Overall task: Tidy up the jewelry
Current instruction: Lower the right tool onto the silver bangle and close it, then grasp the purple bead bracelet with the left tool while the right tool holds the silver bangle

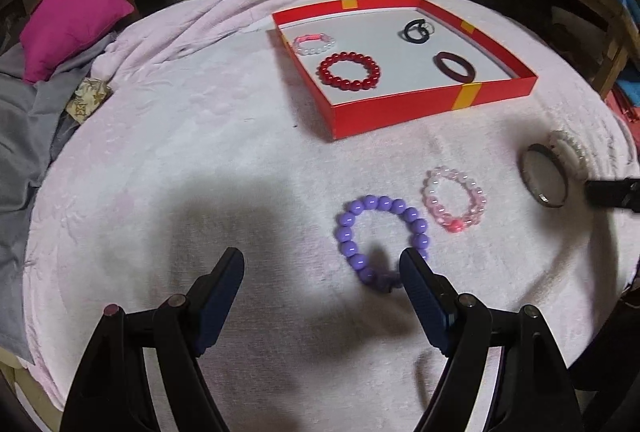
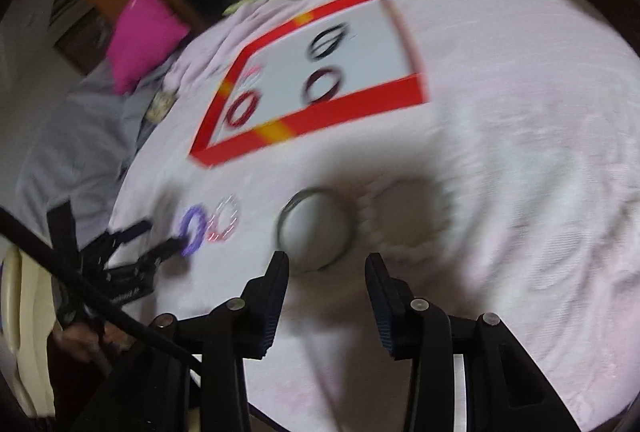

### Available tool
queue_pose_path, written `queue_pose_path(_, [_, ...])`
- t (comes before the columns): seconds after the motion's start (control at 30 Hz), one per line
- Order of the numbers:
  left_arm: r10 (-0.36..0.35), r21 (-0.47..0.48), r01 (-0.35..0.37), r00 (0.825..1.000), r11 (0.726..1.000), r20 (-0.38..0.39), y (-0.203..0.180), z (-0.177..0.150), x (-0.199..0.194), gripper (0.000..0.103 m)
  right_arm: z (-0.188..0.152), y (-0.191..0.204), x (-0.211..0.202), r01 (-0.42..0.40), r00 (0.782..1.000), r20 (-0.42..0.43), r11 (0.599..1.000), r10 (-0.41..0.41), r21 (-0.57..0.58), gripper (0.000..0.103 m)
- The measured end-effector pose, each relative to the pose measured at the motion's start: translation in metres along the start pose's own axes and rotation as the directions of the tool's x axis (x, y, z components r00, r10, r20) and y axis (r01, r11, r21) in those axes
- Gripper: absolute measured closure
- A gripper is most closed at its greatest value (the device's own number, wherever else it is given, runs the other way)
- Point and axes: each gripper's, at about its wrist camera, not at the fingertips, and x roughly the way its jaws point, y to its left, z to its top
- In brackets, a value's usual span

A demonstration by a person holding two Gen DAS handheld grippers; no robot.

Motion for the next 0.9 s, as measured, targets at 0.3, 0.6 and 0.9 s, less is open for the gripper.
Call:
queue_pose_path(0.3, [-0.038, 0.005, 0.038, 0.998, 0.999, -0.04, -0.007, 0.002, 0.013, 0.022, -0.003, 0.035, 0.034, 0.172, 0.985, -0.009, 0.977, -0.174, -0.125, 0.026])
queue_pose_path(0.6, [-0.103, -0.027, 0.102, 0.994, 0.994, -0.042, -0.004, 0.006, 0.013, 0.022, 0.002, 0.048, 0.049, 0.327, 0.945, 0.096, 0.924, -0.314, -0.199, 0.039])
queue_pose_path(0.9, [-0.093, -0.008, 0.093, 0.994, 0.996, -0.055, -0.013, 0.008, 0.023, 0.022, -0.003, 0.046, 0.048, 0.312, 0.95, 0.099, 0.922, -0.297, -0.229, 0.039])
